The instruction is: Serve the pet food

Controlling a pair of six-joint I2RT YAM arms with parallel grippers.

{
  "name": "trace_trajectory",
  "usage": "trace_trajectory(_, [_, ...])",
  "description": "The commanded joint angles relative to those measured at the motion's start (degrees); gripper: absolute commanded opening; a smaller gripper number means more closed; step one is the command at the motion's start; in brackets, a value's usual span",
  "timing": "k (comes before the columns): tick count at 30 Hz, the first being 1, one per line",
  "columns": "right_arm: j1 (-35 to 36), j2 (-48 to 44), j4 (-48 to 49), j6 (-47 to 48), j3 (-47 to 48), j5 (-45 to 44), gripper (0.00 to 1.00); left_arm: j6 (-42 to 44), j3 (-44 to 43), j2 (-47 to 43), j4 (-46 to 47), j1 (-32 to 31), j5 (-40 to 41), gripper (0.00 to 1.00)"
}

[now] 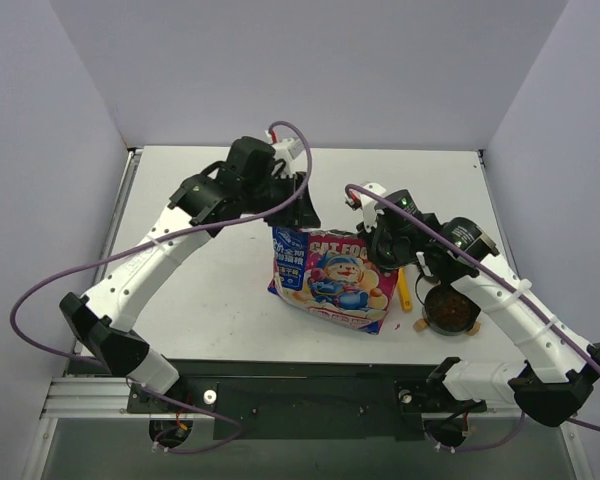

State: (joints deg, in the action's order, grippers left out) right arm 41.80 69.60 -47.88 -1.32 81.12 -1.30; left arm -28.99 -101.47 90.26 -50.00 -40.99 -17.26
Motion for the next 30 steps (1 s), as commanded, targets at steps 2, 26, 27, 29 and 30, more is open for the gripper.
trace_trajectory(2, [0.5, -4.2, -2.8, 2.3, 0.9, -4.1, 0.0, -14.7, -4.4, -7.8, -1.4, 4.8, 15.2, 0.67])
trace_trajectory(26, [5.7, 11.7, 2.0, 13.8, 14.2, 4.9, 0.58, -66.4, 11.5, -9.9, -2.1, 9.0, 9.3, 0.75])
trace_trajectory(27, [6.1, 11.5, 1.7, 14.6, 14.2, 5.1, 0.56, -67.1, 10.8, -9.4, -2.9, 8.5, 9.3, 0.75])
trace_trajectory(29, [6.8, 10.9, 1.7, 16.0, 13.1, 6.2, 0.53, -70.3, 8.8, -8.2, -6.3, 7.4, 9.2, 0.73])
trace_trajectory(30, [7.3, 10.4, 1.6, 16.5, 12.3, 6.9, 0.52, -70.9, 7.7, -7.7, -7.9, 7.0, 9.4, 0.73])
